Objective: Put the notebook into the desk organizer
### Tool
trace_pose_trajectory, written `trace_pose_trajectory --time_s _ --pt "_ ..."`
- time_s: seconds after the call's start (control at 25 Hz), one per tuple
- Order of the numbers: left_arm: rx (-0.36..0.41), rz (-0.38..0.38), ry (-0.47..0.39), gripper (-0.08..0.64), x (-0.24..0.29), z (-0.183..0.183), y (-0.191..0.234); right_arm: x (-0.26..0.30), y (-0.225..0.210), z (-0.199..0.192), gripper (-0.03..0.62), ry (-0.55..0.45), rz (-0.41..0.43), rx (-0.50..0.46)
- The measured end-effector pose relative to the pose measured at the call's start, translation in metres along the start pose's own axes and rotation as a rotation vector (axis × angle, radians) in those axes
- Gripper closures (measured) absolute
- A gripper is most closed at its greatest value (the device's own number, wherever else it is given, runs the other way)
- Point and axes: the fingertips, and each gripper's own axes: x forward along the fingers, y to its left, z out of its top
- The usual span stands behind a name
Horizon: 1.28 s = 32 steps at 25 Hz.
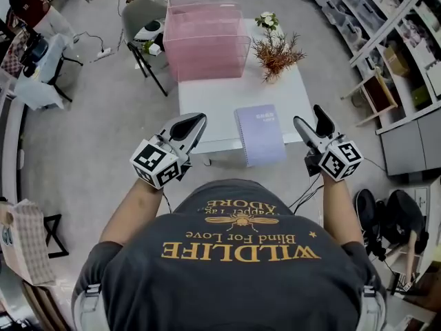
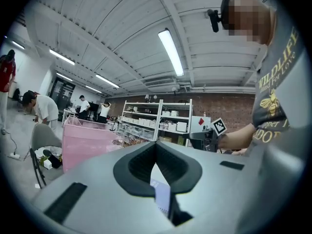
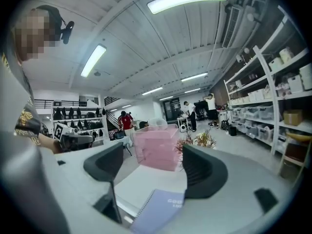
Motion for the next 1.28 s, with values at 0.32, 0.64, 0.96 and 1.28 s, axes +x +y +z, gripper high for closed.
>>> trace_pose_trajectory --time_s 0.32,0.64,0.96,1.28 --pt "-0.001 0.068 0.039 0.558 0.045 -0.017 0.01 0.023 -0.055 -0.019 0.225 0.037 0.073 0.053" --pt "-0.03 0.138 0.085 0.558 0.112 -0.037 -0.011 0.034 -0.123 -0.108 0.225 0.339 0.205 0.233" --pt "-0.103 0.11 0.157 0.558 0.133 -0.082 -0.021 -0.002 -0.107 -0.247 0.227 0.773 0.284 0.543" --pt "-0.143 0.094 0.202 0.558 0.124 -0.112 -0.019 -0.011 -0.085 -0.341 0.227 0.957 0.297 0.763"
